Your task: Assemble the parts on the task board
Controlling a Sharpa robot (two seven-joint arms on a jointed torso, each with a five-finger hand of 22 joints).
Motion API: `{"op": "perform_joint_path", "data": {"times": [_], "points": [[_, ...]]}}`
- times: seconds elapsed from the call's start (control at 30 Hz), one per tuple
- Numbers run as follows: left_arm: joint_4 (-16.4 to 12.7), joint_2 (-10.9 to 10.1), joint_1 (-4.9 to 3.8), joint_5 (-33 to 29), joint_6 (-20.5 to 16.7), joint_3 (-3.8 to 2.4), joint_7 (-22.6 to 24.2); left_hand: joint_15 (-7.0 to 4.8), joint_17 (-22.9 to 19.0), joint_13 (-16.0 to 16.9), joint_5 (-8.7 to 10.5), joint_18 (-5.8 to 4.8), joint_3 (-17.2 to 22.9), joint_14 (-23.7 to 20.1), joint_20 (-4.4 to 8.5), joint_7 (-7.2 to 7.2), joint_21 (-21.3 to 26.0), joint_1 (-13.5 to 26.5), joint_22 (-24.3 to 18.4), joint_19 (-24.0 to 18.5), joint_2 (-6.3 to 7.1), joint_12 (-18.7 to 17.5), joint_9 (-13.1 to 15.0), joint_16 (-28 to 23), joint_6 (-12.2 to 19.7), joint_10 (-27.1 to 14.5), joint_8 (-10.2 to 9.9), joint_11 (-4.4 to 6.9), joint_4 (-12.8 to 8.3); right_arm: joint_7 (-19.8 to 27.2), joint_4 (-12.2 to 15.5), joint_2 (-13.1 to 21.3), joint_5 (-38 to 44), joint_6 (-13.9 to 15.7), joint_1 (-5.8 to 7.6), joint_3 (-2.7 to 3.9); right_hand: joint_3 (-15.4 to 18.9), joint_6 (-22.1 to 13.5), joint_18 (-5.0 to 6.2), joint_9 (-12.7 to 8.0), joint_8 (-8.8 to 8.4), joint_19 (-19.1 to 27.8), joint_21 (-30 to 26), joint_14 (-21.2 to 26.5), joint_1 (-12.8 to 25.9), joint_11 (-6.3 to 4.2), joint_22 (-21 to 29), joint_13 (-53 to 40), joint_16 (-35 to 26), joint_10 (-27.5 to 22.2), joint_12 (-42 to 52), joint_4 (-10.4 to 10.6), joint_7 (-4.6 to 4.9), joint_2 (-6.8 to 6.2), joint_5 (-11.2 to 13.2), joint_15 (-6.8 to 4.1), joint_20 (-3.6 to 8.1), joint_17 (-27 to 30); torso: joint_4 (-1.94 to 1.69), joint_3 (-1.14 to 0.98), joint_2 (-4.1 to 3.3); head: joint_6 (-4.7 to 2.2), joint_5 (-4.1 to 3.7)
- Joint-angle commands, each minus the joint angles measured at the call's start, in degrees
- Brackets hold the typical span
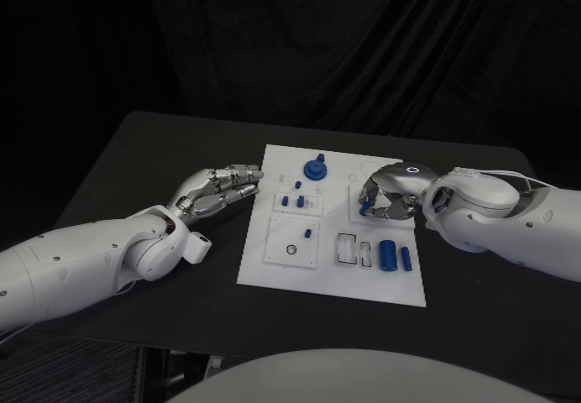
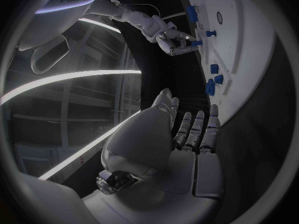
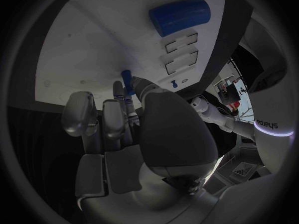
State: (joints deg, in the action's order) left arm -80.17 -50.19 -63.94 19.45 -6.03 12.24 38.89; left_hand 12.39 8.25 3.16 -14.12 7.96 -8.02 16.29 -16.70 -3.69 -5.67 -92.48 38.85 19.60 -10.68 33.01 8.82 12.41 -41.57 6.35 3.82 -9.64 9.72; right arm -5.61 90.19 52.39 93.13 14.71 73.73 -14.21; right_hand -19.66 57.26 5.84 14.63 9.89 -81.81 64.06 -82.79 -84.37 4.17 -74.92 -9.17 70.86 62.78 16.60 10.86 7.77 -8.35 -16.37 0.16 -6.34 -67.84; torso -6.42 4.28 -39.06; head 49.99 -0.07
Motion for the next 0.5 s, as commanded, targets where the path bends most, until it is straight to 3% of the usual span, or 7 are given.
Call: {"op": "perform_joint_path", "data": {"times": [0.03, 0.37, 0.5], "points": [[0.0, 0.1, 0.16, -0.3, 0.8, -0.06, 5.7, 0.17, -0.1, 0.1, -0.29, -0.93, 0.4, -0.2, -0.05, -0.46, -0.2, 0.2, -0.1, 0.3, -0.54, 0.1, -0.1, 0.4, 0.1, 0.0, 0.1, -0.23, 0.0, 0.2, 0.1, 0.1, 0.4, 1.8, -0.15, 0.03, -0.4, 0.9, -1.11, 0.5, 0.64, -0.1, 0.4, 0.0, 0.2, -0.05, -8.9, 0.1, 0.5, 0.7, -0.4, -0.2, -0.16, 0.56, 0.1, -0.44, 0.61, -0.2, 0.06, -0.05, 0.0, 0.01, 0.15], [-0.1, -0.1, 0.25, -0.3, 0.8, -0.06, 5.4, 0.18, -0.1, 0.1, -0.28, -1.02, 0.4, -0.2, -0.04, -0.5, -0.2, 0.3, -0.1, 0.3, -0.61, 0.2, -0.1, 0.5, 0.1, 0.1, 0.1, -0.36, 0.1, -0.5, 2.6, 1.7, 0.4, 3.7, 0.1, 0.05, -0.8, 3.2, -1.16, 1.9, 1.81, -0.3, 0.7, -0.3, 0.4, -0.61, -9.0, 0.3, 0.5, 2.3, -1.3, -0.9, -0.99, 0.74, 0.2, -0.92, 1.03, -0.3, 0.03, -0.03, 0.0, 0.01, 0.57], [-0.1, -0.2, 0.26, -0.3, 0.8, -0.06, 5.3, 0.18, -0.1, 0.1, -0.28, -1.02, 0.4, -0.2, -0.04, -0.5, -0.2, 0.3, -0.1, 0.3, -0.61, 0.2, -0.1, 0.5, 0.1, 0.1, 0.1, -0.36, 0.1, -1.0, 5.2, 3.2, 0.4, 4.3, 1.25, 0.06, -0.8, 4.0, -1.19, 2.7, 2.34, -0.3, 1.0, -0.4, 0.5, -0.84, -9.0, 0.4, 0.7, 3.0, -1.8, -1.2, -1.32, 0.77, 0.2, -1.1, 1.21, -0.5, 0.01, -0.06, 0.0, 0.01, 0.68]]}}
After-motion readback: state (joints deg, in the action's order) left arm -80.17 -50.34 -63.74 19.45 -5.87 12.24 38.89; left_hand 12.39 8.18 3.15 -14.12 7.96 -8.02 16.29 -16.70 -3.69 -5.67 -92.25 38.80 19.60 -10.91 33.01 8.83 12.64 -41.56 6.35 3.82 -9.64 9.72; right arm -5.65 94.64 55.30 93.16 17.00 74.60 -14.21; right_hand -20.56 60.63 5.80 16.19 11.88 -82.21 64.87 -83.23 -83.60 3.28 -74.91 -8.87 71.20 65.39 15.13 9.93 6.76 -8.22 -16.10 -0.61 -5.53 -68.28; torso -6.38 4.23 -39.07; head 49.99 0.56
